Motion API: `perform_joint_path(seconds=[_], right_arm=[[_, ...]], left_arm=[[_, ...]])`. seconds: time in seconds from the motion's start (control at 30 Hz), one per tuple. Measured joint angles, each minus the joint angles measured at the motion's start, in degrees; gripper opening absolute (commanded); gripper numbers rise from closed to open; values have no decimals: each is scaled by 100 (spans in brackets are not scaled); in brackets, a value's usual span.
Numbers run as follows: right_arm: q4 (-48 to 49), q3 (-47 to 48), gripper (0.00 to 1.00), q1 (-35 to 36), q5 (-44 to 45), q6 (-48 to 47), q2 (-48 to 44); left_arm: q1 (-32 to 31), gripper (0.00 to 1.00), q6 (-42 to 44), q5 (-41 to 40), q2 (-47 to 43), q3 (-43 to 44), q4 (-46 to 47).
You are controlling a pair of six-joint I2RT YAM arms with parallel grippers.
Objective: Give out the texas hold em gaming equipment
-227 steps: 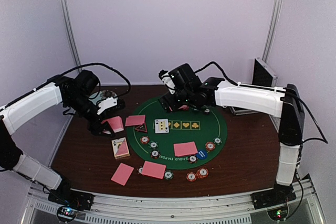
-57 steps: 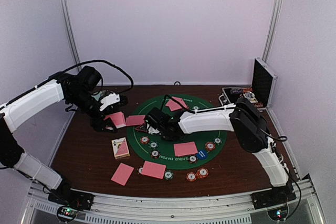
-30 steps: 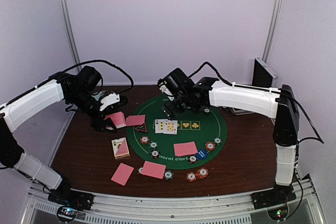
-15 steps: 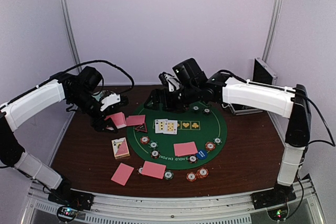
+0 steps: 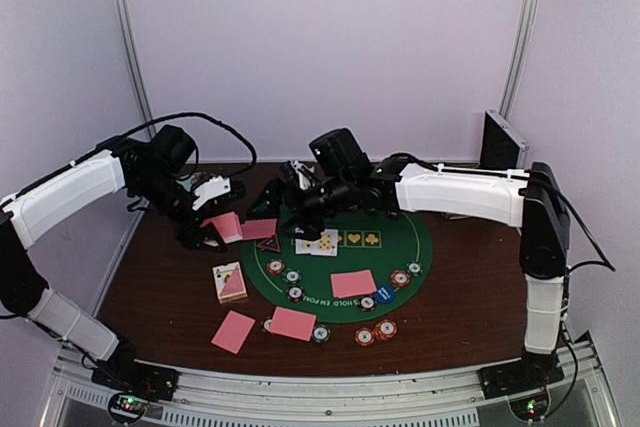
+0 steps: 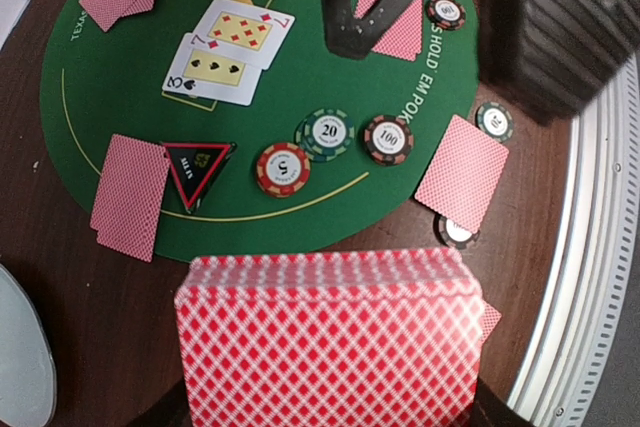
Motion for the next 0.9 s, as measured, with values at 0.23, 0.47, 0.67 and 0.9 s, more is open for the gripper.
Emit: perform_joint_path(seconds=[0.23,0.47,0.67,0.9], right_arm=[[459,258,94,94,-280,374,363],[789,402,90,188,-446,704,680],[1049,678,87,258,-527,977,1012],[1274,942,80,289,-553,1268,1346]], left_arm=[[0,0,-28,48,11,9,2],[-15,0,-52,76,61,114,4],[-28,0,-74,94,85,149,7],[-55,0,-74,109,85,184,7]])
